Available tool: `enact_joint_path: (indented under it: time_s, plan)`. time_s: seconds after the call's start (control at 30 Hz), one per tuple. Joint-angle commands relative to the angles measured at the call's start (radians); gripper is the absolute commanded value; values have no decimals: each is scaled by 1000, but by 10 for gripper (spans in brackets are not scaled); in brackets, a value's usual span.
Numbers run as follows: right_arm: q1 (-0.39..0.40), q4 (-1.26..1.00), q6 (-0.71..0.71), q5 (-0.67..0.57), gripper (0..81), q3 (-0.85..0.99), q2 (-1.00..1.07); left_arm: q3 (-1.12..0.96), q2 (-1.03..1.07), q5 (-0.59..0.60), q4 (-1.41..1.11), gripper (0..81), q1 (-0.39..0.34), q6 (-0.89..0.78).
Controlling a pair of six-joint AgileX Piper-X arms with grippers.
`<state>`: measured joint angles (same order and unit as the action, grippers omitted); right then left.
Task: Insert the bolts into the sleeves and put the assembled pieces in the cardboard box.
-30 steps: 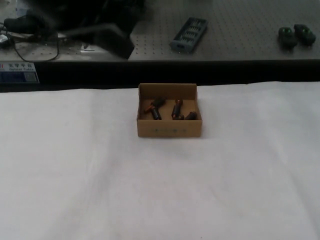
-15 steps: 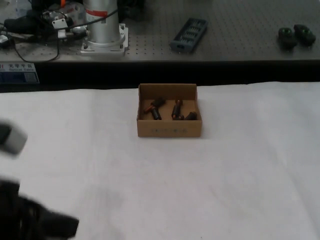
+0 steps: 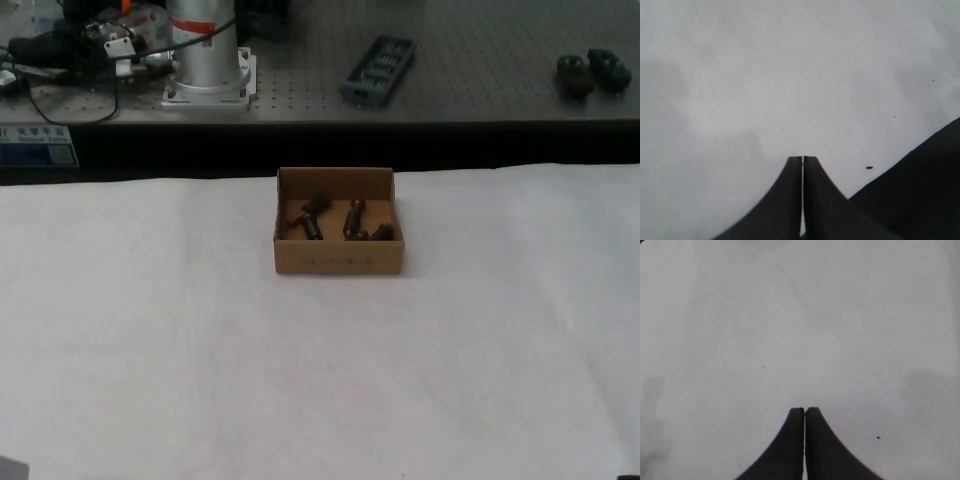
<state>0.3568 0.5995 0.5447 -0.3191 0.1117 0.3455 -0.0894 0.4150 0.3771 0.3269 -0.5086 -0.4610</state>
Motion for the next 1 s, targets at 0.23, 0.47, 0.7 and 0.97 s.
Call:
enact_joint_path:
  time_s: [0.23,0.47,0.7,0.97]
  plan:
    - [-5,-74,102,-50,20,-112,-5,89,-10,-4,-22,6,-6,-16]
    - [-5,-51,98,-25,20,-112,-5,89,-10,-6,62,6,-6,-23]
    - [-5,-43,98,18,20,-112,-5,89,-10,-6,90,6,-6,-18]
    - [-5,-37,98,17,20,-112,-5,89,-10,-6,90,6,-6,-18]
